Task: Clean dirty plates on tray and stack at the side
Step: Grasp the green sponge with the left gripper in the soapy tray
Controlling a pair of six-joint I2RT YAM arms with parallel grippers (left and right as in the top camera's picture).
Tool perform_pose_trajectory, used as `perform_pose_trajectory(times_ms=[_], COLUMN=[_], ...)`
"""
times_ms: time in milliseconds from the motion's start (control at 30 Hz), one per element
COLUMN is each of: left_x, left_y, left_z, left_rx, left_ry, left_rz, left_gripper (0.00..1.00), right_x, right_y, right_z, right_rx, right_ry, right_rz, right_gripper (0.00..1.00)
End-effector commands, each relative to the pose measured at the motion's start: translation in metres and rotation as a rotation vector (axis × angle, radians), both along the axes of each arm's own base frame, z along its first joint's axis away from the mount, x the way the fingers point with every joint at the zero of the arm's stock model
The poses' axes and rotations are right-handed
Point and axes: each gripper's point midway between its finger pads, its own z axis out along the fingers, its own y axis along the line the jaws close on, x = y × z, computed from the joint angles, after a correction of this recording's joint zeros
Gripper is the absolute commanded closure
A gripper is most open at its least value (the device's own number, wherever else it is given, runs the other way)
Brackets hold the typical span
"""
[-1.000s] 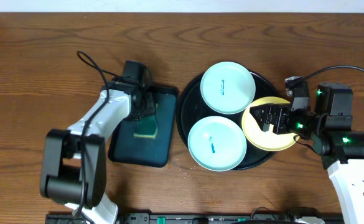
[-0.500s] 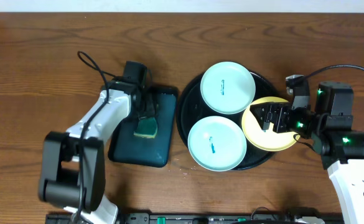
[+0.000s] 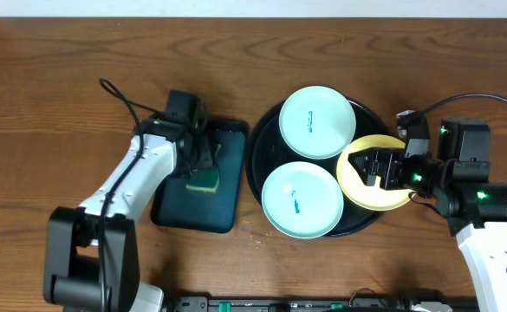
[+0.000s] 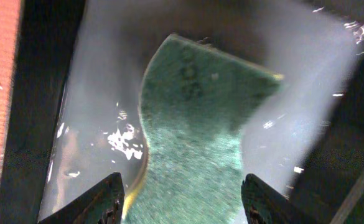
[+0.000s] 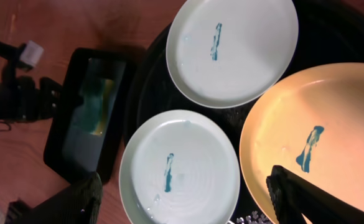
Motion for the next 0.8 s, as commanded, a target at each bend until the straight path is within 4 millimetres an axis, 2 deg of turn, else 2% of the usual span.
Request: perform_pose_trajectory(times_ms=[0, 133, 167, 267, 300, 433, 500, 700, 733, 767], left_x=[-0.01, -0.007, -0.005, 0.0, 0.001, 0.001, 0.0, 0.013, 0.015, 0.016], left_y=[0.007, 0.006, 0.005, 0.003, 0.002, 0.002, 0.002, -0.001, -0.001, -0.001], left_z=[-0.023, -0.035, -0.038, -0.043, -0.043, -0.04, -0.032, 0.018, 0.025, 0.032], left_rx=[0.051, 0.051, 0.048, 0.046, 0.044, 0.046, 0.048, 0.032, 0.028, 0.024], left_ry=[0.059, 0.074, 0.069, 0.058, 0.053, 0.053, 0.054, -0.031, -0.05, -0.071], left_rz=[-0.009, -0.01, -0.01, -0.014, -0.015, -0.026, -0.035, -0.033, -0.032, -0.032], left_gripper=[0.46, 0.54, 0.59, 0.81, 0.91, 0.92, 0.93, 0.92, 0.91, 0.86], right_x=[-0.001, -0.003, -0.003, -0.003, -0.003, -0.003, -0.002, 0.0, 0.0, 0.0], right_y=[0.002, 0.002, 0.002, 0.002, 0.002, 0.002, 0.001, -0.005, -0.005, -0.005], right_z=[0.004, 0.003, 0.003, 0.003, 0.002, 0.002, 0.002, -0.001, -0.001, 0.0], right_rx=[-0.003, -0.002, -0.003, -0.005, -0.004, -0.004, -0.005, -0.042, -0.042, -0.044], right_ry=[-0.002, 0.008, 0.007, 0.007, 0.009, 0.009, 0.008, 0.006, 0.006, 0.003], right_rz=[0.011, 0.012, 0.011, 0.009, 0.009, 0.007, 0.006, -0.017, -0.016, -0.013], right_gripper=[0.17, 0.18, 0.18, 0.19, 0.19, 0.2, 0.21, 0.23, 0.23, 0.23])
